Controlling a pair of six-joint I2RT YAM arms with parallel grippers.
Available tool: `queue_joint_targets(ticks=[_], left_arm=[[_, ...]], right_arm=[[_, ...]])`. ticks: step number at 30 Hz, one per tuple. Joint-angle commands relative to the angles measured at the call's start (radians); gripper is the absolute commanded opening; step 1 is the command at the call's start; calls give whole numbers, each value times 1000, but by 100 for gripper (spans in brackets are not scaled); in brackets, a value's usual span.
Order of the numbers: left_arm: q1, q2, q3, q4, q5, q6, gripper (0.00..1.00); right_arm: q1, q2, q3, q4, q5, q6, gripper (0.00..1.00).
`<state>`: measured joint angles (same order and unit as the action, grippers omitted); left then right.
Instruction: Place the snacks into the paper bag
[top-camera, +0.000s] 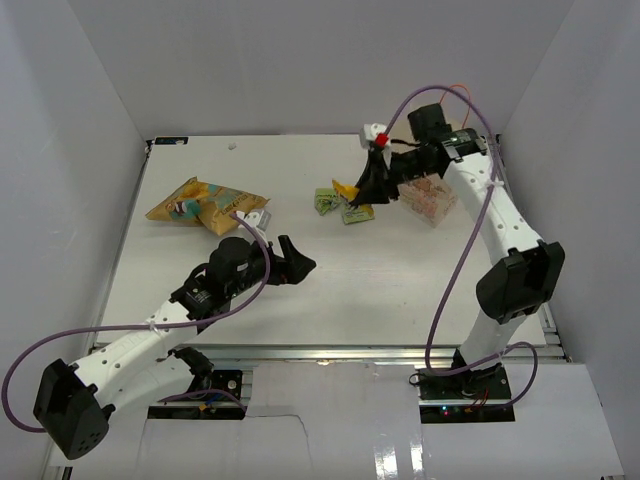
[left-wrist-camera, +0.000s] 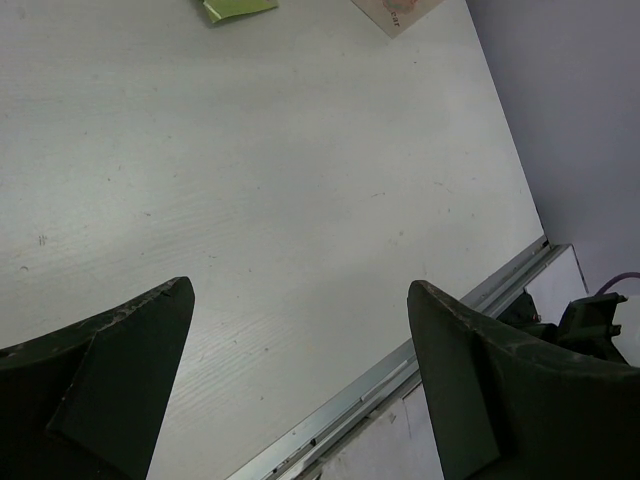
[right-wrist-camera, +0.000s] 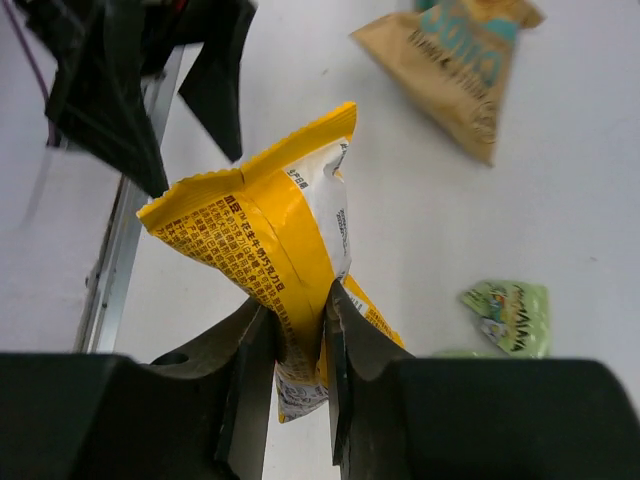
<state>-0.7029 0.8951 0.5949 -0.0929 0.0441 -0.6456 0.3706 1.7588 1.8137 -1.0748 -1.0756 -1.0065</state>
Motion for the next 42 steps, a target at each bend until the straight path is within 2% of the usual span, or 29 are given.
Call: queue_joint_targets(ticks=[1,2,5,6,12,17,21,26,32,33,36,38,39,42], left_arm=[[5,5,-7,24,22,8,98],[5,7,-7,25,22,8,98],[5,1,-12,30,22,6,98],[5,-1,-14,33,22,4,98],[5,-1,-15,33,25,3,98],[5,2,-15,38,23,1,98],[5,36,12,48,2,-22,98],[13,171,124,-19,-82,-101,98],[34,399,336,-146,-185,-270,98],[45,434,370,-169,-196,-294,98],[80,585,502,-241,-191,-383,95],[97,666,604,-293,-162,-432,87],[118,756,644,-313,-147,-469,81],[149,943,819,-415,-112,-518,78]], right_arm=[[-87,-67,119,217,-116,365,16],[-126,-73,151,375,-94,528,16],[-212,-93,200,641,37,777,11],[-229,-97,208,688,145,813,10],[-323,-142,167,964,425,936,8],[-348,-133,145,1000,611,927,8],[-354,-133,66,1000,765,891,8],[-358,-171,-83,1001,790,858,11],[-358,-228,-224,998,783,826,23],[-358,-232,-235,998,783,826,35],[-389,-258,-257,989,769,835,51],[-401,-283,-264,981,757,847,53],[-415,-291,-266,971,750,858,54],[-449,-327,-284,945,715,867,57]])
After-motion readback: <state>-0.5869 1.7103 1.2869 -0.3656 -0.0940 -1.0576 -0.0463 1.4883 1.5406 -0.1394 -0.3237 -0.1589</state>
